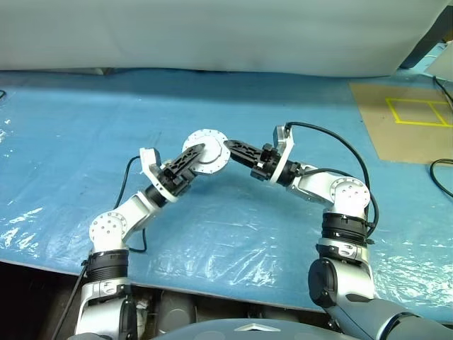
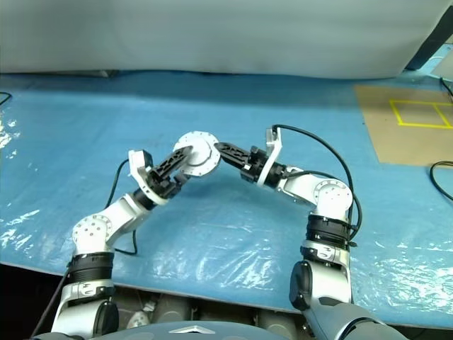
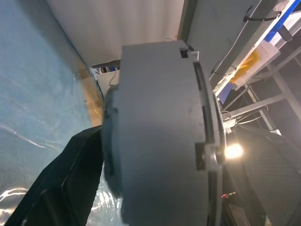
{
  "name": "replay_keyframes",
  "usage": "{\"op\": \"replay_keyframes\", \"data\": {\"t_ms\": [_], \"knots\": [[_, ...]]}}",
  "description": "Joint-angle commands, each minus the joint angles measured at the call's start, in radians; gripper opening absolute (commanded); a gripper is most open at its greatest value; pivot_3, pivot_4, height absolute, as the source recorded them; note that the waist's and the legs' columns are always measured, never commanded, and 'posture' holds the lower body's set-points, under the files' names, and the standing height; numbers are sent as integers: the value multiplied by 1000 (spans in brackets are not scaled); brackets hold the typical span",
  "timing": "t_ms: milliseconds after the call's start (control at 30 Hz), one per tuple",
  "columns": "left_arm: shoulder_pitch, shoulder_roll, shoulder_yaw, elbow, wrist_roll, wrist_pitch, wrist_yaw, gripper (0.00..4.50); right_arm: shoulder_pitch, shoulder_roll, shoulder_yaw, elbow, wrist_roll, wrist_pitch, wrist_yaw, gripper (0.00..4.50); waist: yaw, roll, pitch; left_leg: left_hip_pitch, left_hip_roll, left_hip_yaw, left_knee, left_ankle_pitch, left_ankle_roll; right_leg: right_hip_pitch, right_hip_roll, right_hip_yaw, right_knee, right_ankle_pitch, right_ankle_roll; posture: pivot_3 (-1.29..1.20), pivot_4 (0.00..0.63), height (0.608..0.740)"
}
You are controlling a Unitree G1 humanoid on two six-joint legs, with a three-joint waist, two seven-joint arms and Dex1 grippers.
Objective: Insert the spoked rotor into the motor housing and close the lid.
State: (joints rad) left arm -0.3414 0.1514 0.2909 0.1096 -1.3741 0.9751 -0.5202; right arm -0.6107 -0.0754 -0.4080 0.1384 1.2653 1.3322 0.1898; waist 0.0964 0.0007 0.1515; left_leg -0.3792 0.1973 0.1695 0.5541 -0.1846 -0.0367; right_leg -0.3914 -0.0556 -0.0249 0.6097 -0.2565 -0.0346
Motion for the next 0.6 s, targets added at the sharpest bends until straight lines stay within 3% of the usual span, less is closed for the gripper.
{"op": "replay_keyframes", "data": {"t_ms": [33,133,233,400,600], "knots": [[-6,-10,-16,-25,58,-43,-17,4304,-9,3,-1,-62,71,-16,14,1324,0,0,0,0,0,0,0,0,0,0,0,0,0,0,0,0,150,740],[-2,-20,-21,-33,65,-39,-23,3598,-6,4,1,-64,73,-18,11,1324,0,0,0,-1,0,-1,1,0,0,0,0,-1,0,0,0,0,150,740],[-8,-26,-32,-40,92,-42,-4,2577,-3,4,3,-66,75,-19,8,1324,0,0,0,-1,0,-1,2,0,0,0,0,-1,1,0,0,0,150,740],[-7,-34,-18,-49,52,-27,-51,2571,4,-2,16,-74,71,-26,7,1324,0,0,0,-1,0,-2,4,0,0,0,0,-1,3,0,0,0,150,740],[-18,-41,-28,-47,106,-60,-30,2571,23,-19,63,-115,19,-49,4,1324,0,0,0,-2,0,-2,7,0,0,0,-1,-1,5,0,0,0,150,740]]}}
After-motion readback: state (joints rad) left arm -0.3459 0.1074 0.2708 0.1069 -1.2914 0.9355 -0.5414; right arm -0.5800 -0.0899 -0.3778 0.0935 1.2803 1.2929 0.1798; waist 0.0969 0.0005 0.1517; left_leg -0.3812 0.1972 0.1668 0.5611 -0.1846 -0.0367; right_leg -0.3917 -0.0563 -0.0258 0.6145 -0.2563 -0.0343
